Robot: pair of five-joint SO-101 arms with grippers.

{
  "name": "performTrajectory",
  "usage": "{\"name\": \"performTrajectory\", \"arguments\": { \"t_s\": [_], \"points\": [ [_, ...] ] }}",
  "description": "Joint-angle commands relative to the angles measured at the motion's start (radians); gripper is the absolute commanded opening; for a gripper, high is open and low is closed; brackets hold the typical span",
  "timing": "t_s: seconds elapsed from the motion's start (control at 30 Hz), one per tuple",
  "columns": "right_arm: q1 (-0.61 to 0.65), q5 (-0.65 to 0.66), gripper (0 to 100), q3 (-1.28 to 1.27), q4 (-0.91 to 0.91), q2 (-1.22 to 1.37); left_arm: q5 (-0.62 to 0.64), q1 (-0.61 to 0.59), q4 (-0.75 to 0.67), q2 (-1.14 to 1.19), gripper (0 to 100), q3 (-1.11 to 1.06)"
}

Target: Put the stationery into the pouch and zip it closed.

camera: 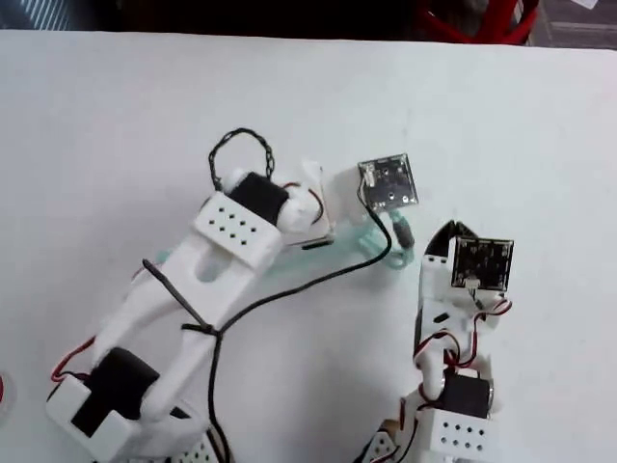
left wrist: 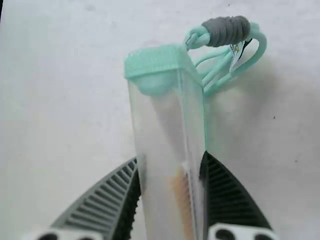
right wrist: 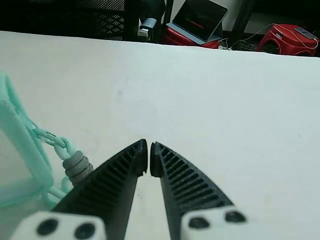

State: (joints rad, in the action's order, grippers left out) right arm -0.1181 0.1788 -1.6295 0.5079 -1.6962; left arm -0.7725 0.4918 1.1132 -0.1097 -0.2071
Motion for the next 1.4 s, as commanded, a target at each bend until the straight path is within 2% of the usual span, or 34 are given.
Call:
{"name": "performTrajectory", "arguments": {
  "t_s": [0.0,0.1,0.27,0.33,0.53,0.67,0.8,0.93,1.07,1.13,1.23,1.37],
  "points": [
    [-0.005,0.011,2.1,0.009,-0.019,-0.004,-0.008,0.035,-0.012,-0.045,17,0.051],
    [-0.007,0.011,2.1,0.009,-0.019,-0.004,-0.015,0.07,-0.005,-0.042,17,0.051],
    [-0.007,0.011,2.1,0.009,-0.019,-0.004,-0.061,0.027,-0.138,-0.021,17,0.055],
    [-0.008,0.011,2.1,0.009,-0.019,-0.004,-0.081,0.05,-0.072,-0.012,17,0.061],
    [-0.031,0.005,2.1,0.009,-0.024,-0.004,-0.08,0.216,0.144,-0.081,17,0.061],
    [-0.051,0.002,2.1,0.006,-0.047,-0.004,-0.048,0.248,0.219,-0.147,21,0.061],
    [-0.056,-0.018,2.1,0.006,-0.047,-0.004,0.127,0.209,0.242,-0.168,25,0.107],
    [-0.062,-0.025,2.1,0.006,-0.045,-0.004,0.087,0.111,0.245,-0.124,24,0.196],
    [-0.059,-0.023,2.1,0.006,-0.044,-0.004,0.058,0.001,0.169,-0.021,23,0.219],
    [-0.062,-0.023,2.1,0.006,-0.044,-0.004,0.058,-0.018,0.167,0.007,22,0.222],
    [-0.062,-0.023,2.1,0.006,-0.045,-0.004,0.064,0.015,0.284,-0.018,22,0.256],
    [-0.058,-0.018,2.1,0.006,-0.045,-0.004,0.064,0.117,0.566,-0.15,20,0.328]
  ]
}}
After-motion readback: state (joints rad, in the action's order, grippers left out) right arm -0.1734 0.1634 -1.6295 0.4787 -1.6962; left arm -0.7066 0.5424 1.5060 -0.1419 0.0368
